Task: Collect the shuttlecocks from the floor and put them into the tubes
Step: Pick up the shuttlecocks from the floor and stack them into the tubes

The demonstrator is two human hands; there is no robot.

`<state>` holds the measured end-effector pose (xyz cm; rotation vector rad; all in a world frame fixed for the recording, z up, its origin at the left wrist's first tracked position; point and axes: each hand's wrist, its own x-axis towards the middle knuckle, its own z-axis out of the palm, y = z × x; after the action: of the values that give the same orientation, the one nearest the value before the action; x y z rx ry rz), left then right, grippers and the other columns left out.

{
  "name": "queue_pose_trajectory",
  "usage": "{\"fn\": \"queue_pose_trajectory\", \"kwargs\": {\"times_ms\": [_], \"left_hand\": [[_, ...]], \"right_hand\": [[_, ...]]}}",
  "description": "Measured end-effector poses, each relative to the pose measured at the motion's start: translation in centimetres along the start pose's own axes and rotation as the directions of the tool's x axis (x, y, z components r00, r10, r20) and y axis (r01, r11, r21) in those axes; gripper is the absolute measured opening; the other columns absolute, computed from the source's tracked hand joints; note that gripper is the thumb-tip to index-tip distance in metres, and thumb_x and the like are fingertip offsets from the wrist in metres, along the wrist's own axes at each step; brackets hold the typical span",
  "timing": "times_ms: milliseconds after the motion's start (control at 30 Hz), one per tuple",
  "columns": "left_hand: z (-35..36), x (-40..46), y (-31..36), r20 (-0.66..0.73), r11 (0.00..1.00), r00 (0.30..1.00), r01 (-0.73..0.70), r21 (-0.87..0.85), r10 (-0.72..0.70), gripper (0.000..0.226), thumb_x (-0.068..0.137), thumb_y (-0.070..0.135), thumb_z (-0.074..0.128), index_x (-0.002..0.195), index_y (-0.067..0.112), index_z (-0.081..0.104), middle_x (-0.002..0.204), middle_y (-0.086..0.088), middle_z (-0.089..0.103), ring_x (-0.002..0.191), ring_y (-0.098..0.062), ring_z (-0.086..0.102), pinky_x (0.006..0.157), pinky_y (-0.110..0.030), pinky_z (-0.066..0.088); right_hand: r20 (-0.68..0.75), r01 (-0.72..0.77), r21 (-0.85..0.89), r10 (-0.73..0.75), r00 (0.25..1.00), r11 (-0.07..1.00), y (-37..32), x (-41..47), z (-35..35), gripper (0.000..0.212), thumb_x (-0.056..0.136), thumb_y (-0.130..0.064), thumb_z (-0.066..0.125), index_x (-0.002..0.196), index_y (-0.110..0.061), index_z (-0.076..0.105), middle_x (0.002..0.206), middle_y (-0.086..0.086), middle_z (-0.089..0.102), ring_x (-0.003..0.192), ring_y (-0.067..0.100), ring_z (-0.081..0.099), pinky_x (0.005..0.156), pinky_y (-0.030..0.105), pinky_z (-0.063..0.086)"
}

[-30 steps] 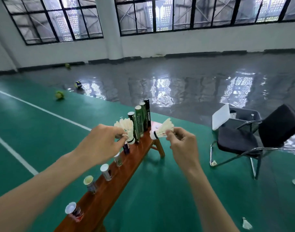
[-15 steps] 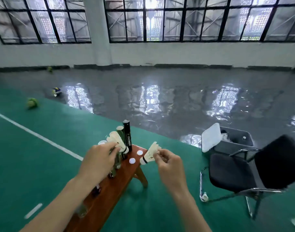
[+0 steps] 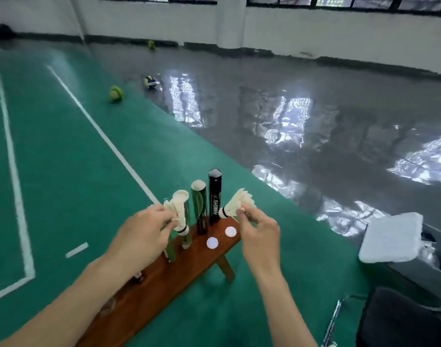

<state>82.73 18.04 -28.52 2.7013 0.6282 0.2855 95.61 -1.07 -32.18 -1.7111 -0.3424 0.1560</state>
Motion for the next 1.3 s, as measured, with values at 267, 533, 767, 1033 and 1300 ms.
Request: {"fn": "queue_pose_trajectory", "kwargs": {"times_ms": [267,533,767,1033,1300], "left_hand": [[5.6,7.0,-0.3,-0.059,0.912,0.91,0.409,-0.022,-0.409,0.008,0.092,0.047,0.066,0.089,0.043,0.072,0.049,0.017,0.051,0.052,-0.009,0.049,0.05,-0.028,0.036],[13.2,17.9,-2.1,-0.01,0.896,0.901,0.43,-0.116,-0.434,0.021,0.101,0.039,0.053,0.106,0.034,0.073,0.091,0.003,0.075,0.084,-0.029,0.065,0.069,-0.041,0.053],[17.3,26.9,-2.1,0.006,0.885,0.887,0.461,-0.059,-0.462,0.018,0.1,0.02,0.05,0.093,0.022,0.066,0.08,-0.005,0.067,0.079,-0.035,0.063,0.064,-0.044,0.053],[21.8,31.9,-3.9,0.097,0.827,0.833,0.512,0.232,-0.544,0.021,0.092,0.003,0.045,0.086,0.021,0.052,0.086,-0.009,0.07,0.075,-0.034,0.067,0.054,-0.036,0.035],[27.7,34.7,-4.4,0.264,0.709,0.659,0.671,0.217,-0.704,0.038,0.102,0.042,0.043,0.109,0.013,0.066,0.109,-0.011,0.07,0.098,-0.036,0.067,0.071,-0.037,0.041]], "right_hand": [[0.094,-0.129,0.062,0.123,0.988,0.99,4.5,14.3,3.8,0.055,0.102,-0.018,0.065,0.089,-0.071,0.069,0.089,-0.023,0.076,0.082,-0.009,0.067,0.075,0.008,0.052],[0.198,-0.174,-0.073,0.185,0.963,0.982,8.8,21.7,7.7,0.017,0.101,-0.018,0.064,0.094,-0.031,0.072,0.079,0.004,0.072,0.077,0.033,0.064,0.067,0.041,0.05],[0.263,-0.098,-0.111,0.125,0.957,0.989,8.9,29.1,7.8,0.011,0.1,-0.022,0.063,0.102,-0.011,0.061,0.076,0.021,0.054,0.079,0.048,0.055,0.064,0.033,0.037],[0.452,0.016,-0.234,0.095,0.887,0.972,10.2,37.7,10.6,0.016,0.1,-0.024,0.066,0.104,-0.032,0.08,0.067,-0.009,0.067,0.054,0.013,0.055,0.058,0.03,0.037],[0.626,0.11,-0.282,0.096,0.774,0.953,12.0,44.4,12.6,0.017,0.1,-0.017,0.065,0.105,-0.021,0.081,0.059,-0.032,0.058,0.055,-0.005,0.053,0.055,0.009,0.035]]}}
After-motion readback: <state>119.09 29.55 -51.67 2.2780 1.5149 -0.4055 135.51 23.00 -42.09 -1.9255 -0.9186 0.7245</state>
